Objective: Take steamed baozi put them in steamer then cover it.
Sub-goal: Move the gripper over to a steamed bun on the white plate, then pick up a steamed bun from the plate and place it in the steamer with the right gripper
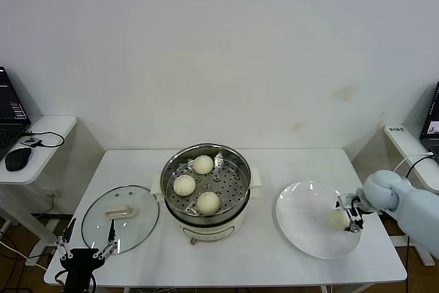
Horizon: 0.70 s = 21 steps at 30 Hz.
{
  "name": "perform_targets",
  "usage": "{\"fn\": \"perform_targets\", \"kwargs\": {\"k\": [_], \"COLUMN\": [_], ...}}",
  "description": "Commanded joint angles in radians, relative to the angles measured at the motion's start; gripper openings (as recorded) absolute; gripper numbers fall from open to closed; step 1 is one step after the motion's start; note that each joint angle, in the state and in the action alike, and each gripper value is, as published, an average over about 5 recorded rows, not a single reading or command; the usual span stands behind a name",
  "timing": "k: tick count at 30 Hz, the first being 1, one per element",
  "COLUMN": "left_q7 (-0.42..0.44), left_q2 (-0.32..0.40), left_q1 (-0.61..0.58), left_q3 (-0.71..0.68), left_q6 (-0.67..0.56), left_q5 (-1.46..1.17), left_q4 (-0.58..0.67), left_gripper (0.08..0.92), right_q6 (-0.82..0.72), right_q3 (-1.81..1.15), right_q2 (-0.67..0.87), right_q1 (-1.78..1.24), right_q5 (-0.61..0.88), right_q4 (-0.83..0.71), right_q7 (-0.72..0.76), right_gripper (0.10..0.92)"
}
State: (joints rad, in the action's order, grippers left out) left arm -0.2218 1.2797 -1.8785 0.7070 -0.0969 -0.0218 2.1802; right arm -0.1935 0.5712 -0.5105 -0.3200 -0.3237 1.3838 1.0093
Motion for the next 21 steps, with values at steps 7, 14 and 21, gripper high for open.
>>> {"fn": "perform_targets", "kwargs": {"k": [7,14,21], "left_q7": [-0.001,-0.002,-0.002], "left_q2": [0.003,-0.001,-0.005], "left_q1": [-0.003,-0.003,0.004], "left_q3": [-0.002,0.001,-0.009], "left_q6": [-0.002,-0.003,-0.004], "left_q5": [0.0,-0.001,0.0], "left_q4": [0.006,0.006,0.005], "left_gripper": [0.823,0.823,0.823], "right_q6": [-0.004,-0.012,-0.079], "right_q3": [-0.003,0.043,0.125], "right_q2": [-0.014,0.022,0.089], "right_q1": [0.003,0.093,0.253], "right_q5": [0.006,0.066,0.218], "right_q4": [-0.007,0.032,0.166], "right_q7": [0.022,0.042,0.065], "right_gripper": [0.595,0.579,0.585]}}
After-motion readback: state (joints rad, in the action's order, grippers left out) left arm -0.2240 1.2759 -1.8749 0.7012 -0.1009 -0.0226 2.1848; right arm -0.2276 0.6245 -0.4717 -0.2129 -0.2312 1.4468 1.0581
